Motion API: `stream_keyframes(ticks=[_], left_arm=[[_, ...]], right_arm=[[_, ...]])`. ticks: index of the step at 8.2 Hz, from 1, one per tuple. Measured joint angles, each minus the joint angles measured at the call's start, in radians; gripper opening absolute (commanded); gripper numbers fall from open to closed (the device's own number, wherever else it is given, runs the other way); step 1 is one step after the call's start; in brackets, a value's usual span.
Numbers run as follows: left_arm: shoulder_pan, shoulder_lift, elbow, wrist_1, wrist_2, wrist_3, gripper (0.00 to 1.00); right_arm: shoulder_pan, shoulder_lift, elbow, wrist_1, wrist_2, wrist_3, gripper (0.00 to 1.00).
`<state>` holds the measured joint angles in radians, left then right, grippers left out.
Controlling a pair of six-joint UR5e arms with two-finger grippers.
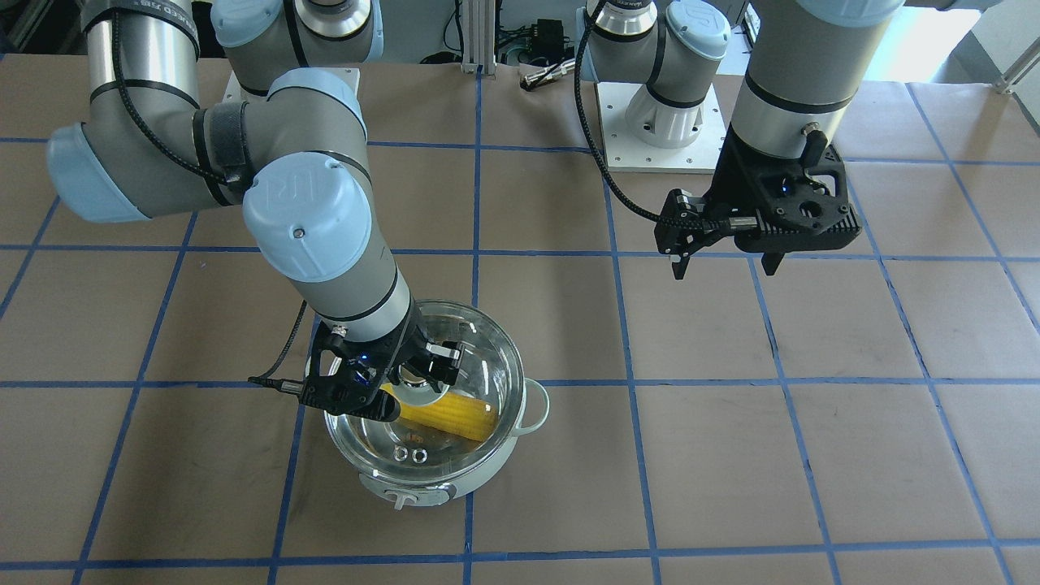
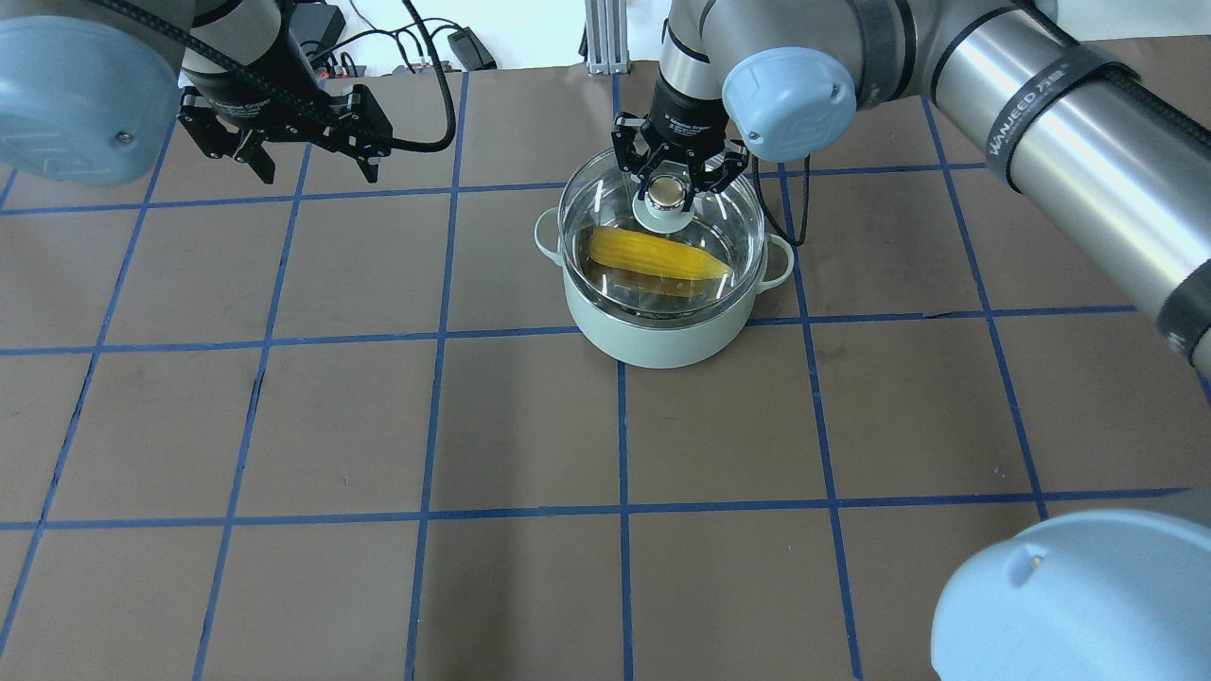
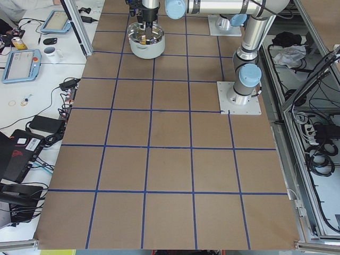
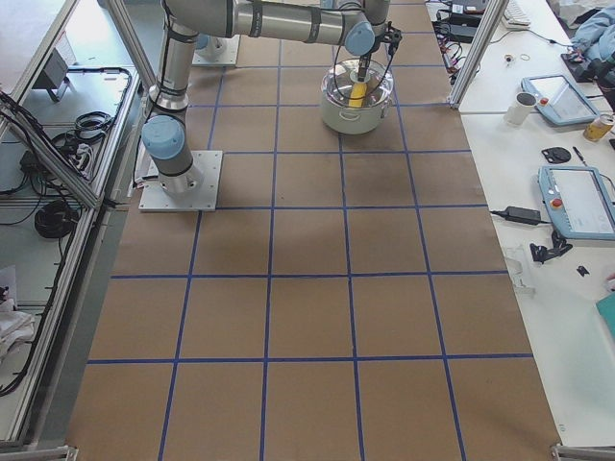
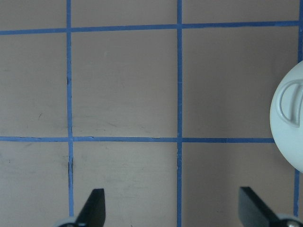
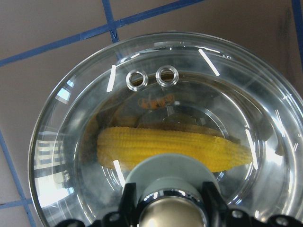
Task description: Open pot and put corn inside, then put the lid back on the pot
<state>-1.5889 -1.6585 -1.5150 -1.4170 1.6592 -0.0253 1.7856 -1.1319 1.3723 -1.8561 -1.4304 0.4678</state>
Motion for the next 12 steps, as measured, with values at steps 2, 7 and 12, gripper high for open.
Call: stream_keyframes(ticks=[2, 7, 12], left_arm=[[0.004, -0.001, 0.000, -0.002, 0.000, -0.006, 1.00], [0.009, 0.006, 0.002, -0.052, 0.005, -0.129, 1.00], [0.009, 0.007, 0.002, -0.060, -0.007, -0.130, 1.00]], right_arm=[[0.000, 0.001, 0.001, 0.004, -0.001, 0.007, 0.24], [0.000, 0.000, 0.002, 0.014, 0.001, 0.022, 0.24], [0.000, -0.001, 0.002, 0.028, 0.002, 0.031, 0.48]])
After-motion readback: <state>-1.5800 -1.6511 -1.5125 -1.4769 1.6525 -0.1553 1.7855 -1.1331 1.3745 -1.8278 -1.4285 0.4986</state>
